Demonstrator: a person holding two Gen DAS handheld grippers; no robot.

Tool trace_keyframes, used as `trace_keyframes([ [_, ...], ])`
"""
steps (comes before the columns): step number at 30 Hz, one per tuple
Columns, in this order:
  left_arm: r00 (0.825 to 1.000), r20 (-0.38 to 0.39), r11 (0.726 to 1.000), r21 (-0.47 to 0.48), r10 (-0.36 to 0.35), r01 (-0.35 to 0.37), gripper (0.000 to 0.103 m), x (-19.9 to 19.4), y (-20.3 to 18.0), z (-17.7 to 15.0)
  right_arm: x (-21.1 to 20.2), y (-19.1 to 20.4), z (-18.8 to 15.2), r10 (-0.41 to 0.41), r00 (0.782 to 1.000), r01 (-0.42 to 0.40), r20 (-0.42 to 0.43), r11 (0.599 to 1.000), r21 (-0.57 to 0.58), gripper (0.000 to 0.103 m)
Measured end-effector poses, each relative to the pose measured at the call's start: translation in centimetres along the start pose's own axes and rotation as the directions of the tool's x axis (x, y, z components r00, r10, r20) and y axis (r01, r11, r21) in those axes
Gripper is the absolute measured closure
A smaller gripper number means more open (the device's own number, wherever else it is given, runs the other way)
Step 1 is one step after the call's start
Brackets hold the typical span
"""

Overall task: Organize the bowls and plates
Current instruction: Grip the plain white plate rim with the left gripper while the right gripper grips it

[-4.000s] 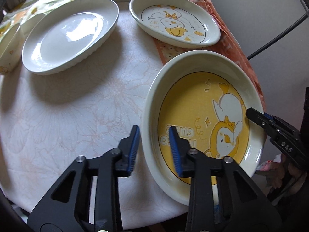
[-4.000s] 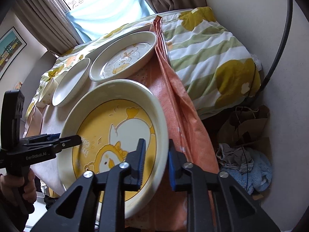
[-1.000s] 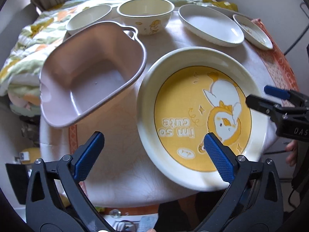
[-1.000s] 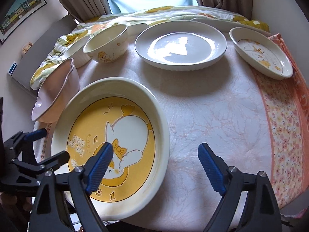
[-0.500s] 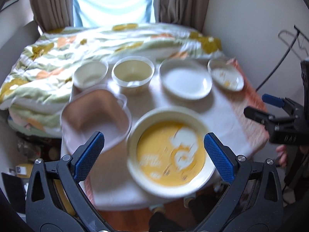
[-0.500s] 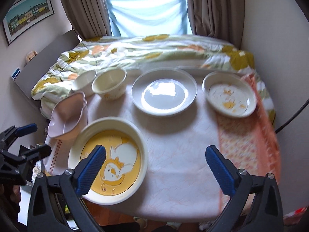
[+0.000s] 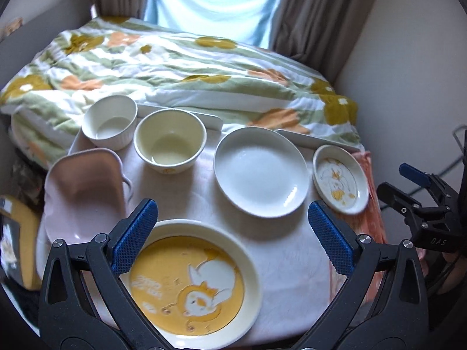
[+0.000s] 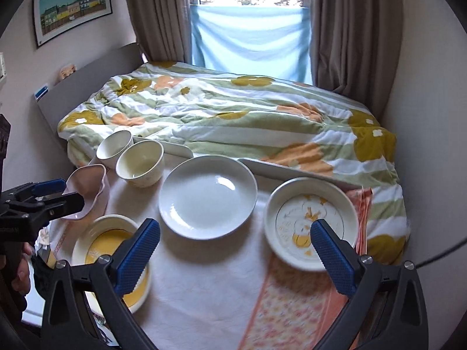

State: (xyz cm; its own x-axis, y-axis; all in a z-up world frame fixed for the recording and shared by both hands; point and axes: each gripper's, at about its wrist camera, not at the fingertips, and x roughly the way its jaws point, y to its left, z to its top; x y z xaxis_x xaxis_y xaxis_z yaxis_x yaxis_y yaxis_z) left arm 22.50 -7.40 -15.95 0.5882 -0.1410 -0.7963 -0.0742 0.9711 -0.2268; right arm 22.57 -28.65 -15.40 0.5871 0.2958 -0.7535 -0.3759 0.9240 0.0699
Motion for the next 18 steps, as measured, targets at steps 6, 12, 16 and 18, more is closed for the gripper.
trace_keyframes([
  [6,0.996,-0.073,0.986,-0.152,0.049,-0.060,0.001,6.2,-0.3,0.3,6.2,-3.2,2.5,0.097,0.992,-0.104,-0.078,0.991,-0.088,0.000],
  [12,0.984,-0.165,0.968,-0.228,0.071,-0.108,0.021,12.1,1.0,-0.1,13.7,-4.7,3.3,0.166,0.966,-0.193,-0.197,0.973,-0.126,0.018],
  [16,0.973,-0.218,0.962,-0.243,0.074,-0.127,0.033,14.5,1.5,-0.9,17.5,-4.5,2.9,0.200,0.942,-0.241,-0.269,0.962,-0.129,0.037],
  [18,0.971,-0.228,0.961,-0.242,0.075,-0.131,0.036,15.2,1.5,-1.3,18.7,-4.6,2.7,0.212,0.934,-0.255,-0.286,0.959,-0.122,0.043],
])
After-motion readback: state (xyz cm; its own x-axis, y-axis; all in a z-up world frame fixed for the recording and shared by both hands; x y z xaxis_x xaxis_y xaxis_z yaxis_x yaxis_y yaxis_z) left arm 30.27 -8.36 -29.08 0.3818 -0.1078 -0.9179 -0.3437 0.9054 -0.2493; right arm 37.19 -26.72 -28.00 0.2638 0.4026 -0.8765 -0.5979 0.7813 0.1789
